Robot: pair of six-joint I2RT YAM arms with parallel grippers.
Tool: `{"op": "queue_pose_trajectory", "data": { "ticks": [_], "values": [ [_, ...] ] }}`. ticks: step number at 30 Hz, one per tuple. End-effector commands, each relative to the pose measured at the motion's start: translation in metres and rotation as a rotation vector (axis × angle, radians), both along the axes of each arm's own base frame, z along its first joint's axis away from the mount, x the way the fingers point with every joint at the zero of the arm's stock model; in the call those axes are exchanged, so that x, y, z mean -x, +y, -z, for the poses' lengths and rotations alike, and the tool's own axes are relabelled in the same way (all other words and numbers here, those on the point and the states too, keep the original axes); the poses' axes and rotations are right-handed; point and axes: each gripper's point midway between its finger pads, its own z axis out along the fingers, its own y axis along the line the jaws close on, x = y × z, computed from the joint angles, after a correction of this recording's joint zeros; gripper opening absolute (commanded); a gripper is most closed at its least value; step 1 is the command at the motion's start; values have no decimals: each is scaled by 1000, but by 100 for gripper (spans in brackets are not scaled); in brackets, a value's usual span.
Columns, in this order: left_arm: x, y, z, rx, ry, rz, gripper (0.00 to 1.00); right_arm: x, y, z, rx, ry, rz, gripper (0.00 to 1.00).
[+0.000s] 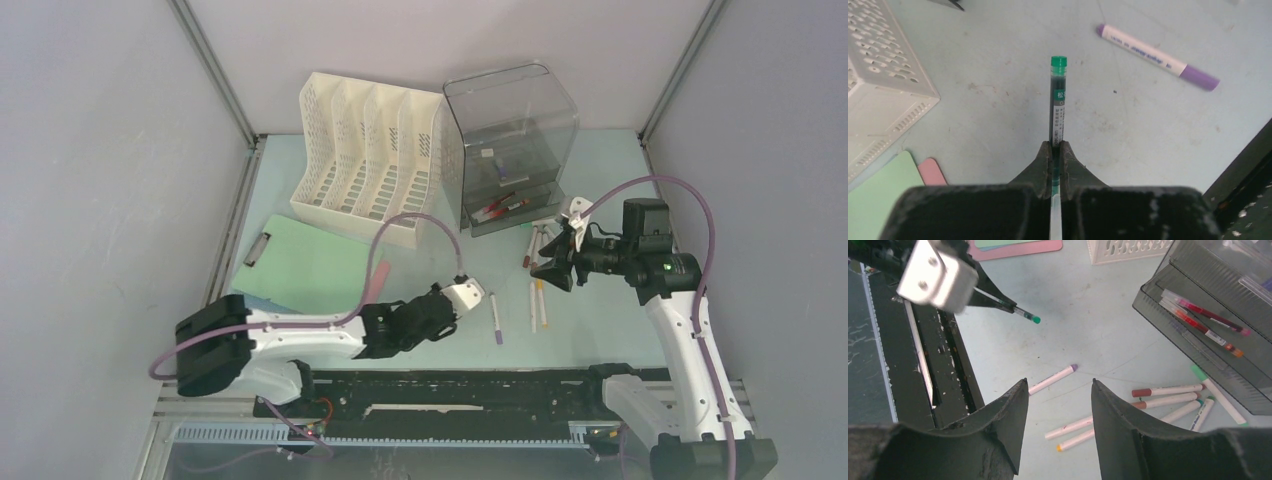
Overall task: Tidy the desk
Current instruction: Pick up the stationery from the center of the board.
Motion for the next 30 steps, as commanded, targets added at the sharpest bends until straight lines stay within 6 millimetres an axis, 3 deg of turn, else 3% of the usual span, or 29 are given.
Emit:
{"op": "queue_pose_trajectory", "data": {
  "ticks": [1,11,19,30],
  "values": [
    [-8,-13,-57,353,-71,-81,0,12,6,-6,-42,4,-43,57],
    [9,-4,-135,903,-103,-35,0,26,17,-11,-119,13,-134,57],
    [9,4,-158,1126,-44,-77,0,39,28,-8,-204,-13,-225,57],
    [15,-3,-178,1265,21,-39,0,46,44,0,-253,55,-291,58]
  ]
}}
